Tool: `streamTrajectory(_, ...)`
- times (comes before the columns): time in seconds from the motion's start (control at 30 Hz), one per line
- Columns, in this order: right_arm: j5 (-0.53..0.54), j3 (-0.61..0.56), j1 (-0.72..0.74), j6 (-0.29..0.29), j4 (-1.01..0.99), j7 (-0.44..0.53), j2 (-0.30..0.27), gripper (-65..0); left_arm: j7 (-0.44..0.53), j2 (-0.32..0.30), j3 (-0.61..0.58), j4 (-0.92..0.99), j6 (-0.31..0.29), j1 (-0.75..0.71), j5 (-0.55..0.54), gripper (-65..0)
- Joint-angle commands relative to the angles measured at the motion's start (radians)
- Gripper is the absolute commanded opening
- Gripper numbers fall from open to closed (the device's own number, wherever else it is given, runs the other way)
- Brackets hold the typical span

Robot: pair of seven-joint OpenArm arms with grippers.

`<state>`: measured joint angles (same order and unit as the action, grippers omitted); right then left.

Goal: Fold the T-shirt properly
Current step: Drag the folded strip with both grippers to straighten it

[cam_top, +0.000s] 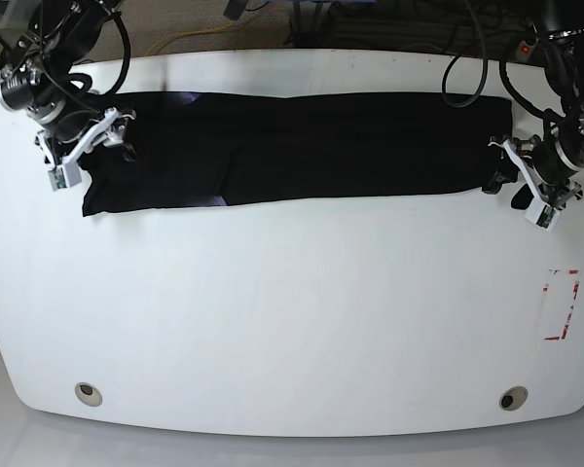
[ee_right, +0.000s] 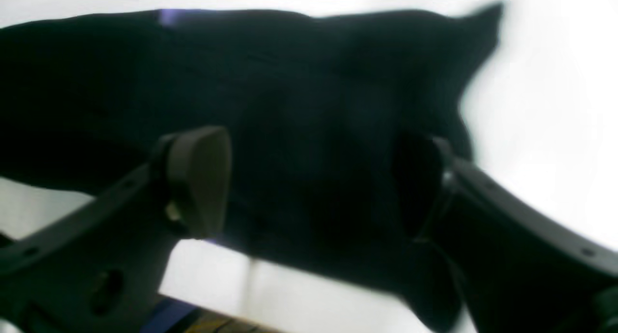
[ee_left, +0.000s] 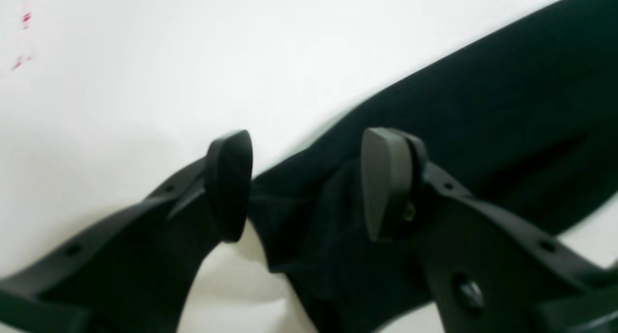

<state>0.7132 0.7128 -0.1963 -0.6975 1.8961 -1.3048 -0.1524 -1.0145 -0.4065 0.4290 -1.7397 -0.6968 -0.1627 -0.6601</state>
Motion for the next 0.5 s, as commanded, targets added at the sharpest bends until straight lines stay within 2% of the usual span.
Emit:
streamTrajectory(0.0,0.019,-0.025,0.024,-0.001,-0.065,0.018,-0.011,-21.7,-0.054,-0.009,0.012,-0.013,-0.001,0.033,-0.066,-31.8)
streamTrajectory(0.1,0.018,-0.037,0.044,-0.001,-0.157,0.024,-0.011,-24.9,-0.135,0.024,-0.022,-0.013,-0.001,0.048,-0.039,-31.8)
streamTrajectory(0.17,0.018,-0.038,0.047,-0.001,-0.217,0.058,-0.019,-26.3,-0.165,0.054,-0.052,-0.015,-0.001,0.045,0.023,-31.8)
streamTrajectory(0.37,0.007,-0.066,0.044,-0.001,-0.335,0.115,-0.075,-26.3,-0.16,0.102,-0.089,0.05,-0.001,0.019,0.221,-31.8)
streamTrajectory(0.47,-0.06,-0.084,0.045,-0.001,-0.347,0.166,-0.077,-26.3,-0.155,0.103,-0.112,0.094,-0.001,0.019,0.27,-31.8)
